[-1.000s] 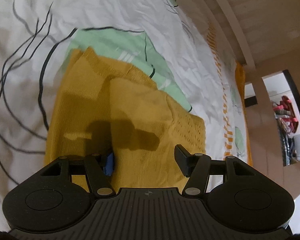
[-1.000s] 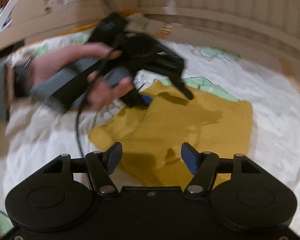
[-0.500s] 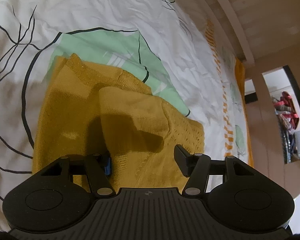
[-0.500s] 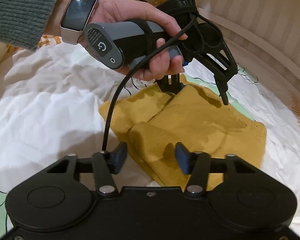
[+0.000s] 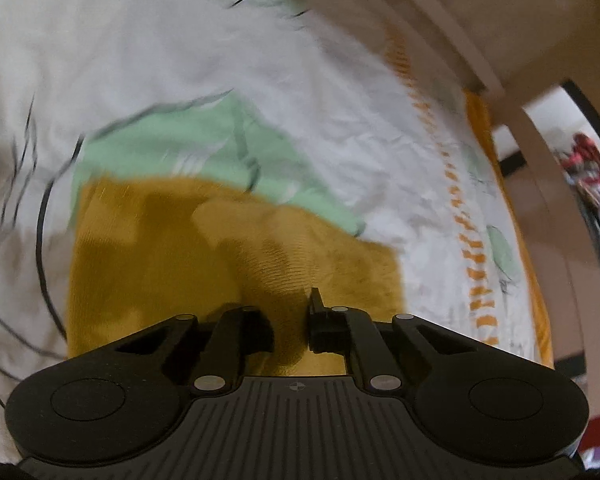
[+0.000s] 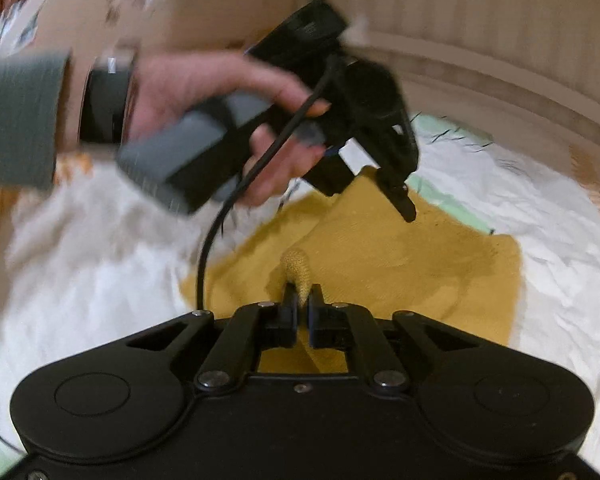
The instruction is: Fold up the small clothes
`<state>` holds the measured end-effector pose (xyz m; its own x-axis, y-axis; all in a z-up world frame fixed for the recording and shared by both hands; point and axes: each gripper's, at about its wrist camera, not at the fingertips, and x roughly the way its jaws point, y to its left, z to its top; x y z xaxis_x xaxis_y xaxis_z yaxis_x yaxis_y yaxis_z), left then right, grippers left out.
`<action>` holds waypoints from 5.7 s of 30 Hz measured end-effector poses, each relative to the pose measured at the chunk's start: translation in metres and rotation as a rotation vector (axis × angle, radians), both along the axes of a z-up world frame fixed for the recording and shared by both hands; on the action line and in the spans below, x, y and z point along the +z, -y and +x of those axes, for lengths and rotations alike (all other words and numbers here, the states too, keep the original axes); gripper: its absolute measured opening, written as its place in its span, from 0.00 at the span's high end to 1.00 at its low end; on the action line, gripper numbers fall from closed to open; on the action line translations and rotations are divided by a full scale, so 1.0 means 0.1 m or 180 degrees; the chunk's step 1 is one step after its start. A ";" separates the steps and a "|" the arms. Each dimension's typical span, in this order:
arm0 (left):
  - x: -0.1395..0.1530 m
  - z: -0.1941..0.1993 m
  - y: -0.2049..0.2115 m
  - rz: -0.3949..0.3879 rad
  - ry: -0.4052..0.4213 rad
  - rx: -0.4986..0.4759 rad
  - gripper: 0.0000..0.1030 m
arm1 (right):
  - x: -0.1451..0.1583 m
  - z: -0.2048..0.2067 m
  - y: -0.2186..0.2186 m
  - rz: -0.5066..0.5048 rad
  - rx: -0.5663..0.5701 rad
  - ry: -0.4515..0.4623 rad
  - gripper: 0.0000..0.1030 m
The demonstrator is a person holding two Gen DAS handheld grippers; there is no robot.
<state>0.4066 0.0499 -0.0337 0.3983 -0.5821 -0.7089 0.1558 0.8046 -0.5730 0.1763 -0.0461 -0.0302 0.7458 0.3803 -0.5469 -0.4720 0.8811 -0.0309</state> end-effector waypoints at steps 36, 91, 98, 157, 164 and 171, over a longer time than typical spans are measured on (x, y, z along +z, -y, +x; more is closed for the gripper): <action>-0.05 -0.10 -0.79 0.1290 0.0038 0.0881 0.80 | -0.20 0.16 -0.18 0.0519 0.0151 -0.0656 0.44; 0.12 -1.50 -0.51 0.1276 0.0413 0.0519 0.69 | 0.00 0.07 0.63 0.0651 -0.0965 -0.0931 0.23; 0.11 -1.40 -0.58 0.1306 0.0327 0.0613 0.67 | -0.01 0.25 0.77 0.0824 -0.1084 -0.1017 0.13; -0.41 -1.06 -0.70 0.0341 -0.0592 0.0362 0.51 | -0.64 1.68 1.38 0.2464 -0.0481 -0.1751 0.00; -0.48 -1.01 -0.53 0.0119 -0.0515 0.0329 0.33 | -0.64 1.73 1.32 0.2395 -0.0413 -0.1728 0.00; -0.58 -1.02 -0.54 -0.0358 -0.0629 0.0384 0.84 | -0.61 1.72 1.30 0.2352 -0.0376 -0.1730 0.02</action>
